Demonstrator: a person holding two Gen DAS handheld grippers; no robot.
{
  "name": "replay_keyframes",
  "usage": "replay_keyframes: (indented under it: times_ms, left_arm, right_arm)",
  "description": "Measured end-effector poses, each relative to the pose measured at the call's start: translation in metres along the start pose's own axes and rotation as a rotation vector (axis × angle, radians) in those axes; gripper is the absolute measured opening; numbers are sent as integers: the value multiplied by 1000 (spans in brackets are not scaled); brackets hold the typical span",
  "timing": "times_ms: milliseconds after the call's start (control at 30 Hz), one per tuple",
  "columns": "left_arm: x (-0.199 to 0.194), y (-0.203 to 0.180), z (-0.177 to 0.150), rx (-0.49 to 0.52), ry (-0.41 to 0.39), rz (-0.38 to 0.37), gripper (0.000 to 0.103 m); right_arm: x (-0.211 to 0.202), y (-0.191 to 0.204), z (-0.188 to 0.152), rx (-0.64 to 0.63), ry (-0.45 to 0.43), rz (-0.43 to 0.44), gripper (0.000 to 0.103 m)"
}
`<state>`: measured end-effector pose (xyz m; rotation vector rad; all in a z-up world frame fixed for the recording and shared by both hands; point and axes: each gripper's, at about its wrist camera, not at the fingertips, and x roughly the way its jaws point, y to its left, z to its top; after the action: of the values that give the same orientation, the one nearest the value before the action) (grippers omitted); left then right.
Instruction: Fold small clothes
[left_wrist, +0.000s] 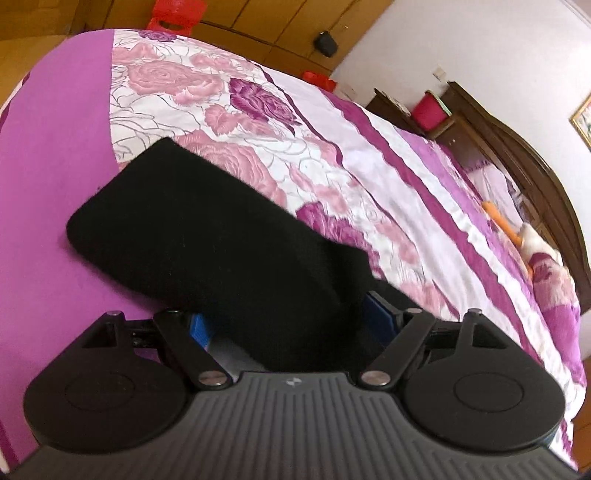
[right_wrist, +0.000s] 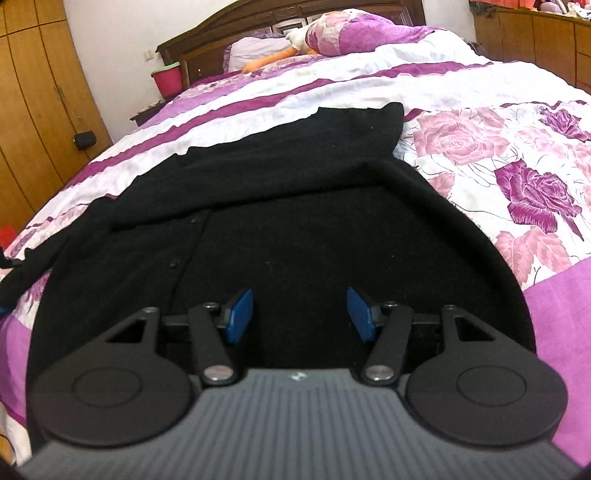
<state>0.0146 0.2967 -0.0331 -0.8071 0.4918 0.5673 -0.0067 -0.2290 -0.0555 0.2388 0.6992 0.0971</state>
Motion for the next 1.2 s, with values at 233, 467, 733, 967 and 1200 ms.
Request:
replay_keyframes:
  times_ms: [233,467,733,967,1200]
  left_arm:
    - [8,-2,10,43,-27,10,39]
    - [-8,-7,18,144,-71,-91,17]
    - [-42,-56,30,249,-139,-204,16]
    - [-64,-130,21,376,-150,-350,17]
    - [-82,-202,-16,442,-93,-513,16]
  right_arm:
    - [2,-7,0,30,-9,20,59]
    - [2,-9,-3,35,-23,28,59]
    - [-3,-12,-1,38,-26,42,59]
    - [-12,-13,4,54,-30,43,59]
    - [-18,-22,11,85,-56,29,59]
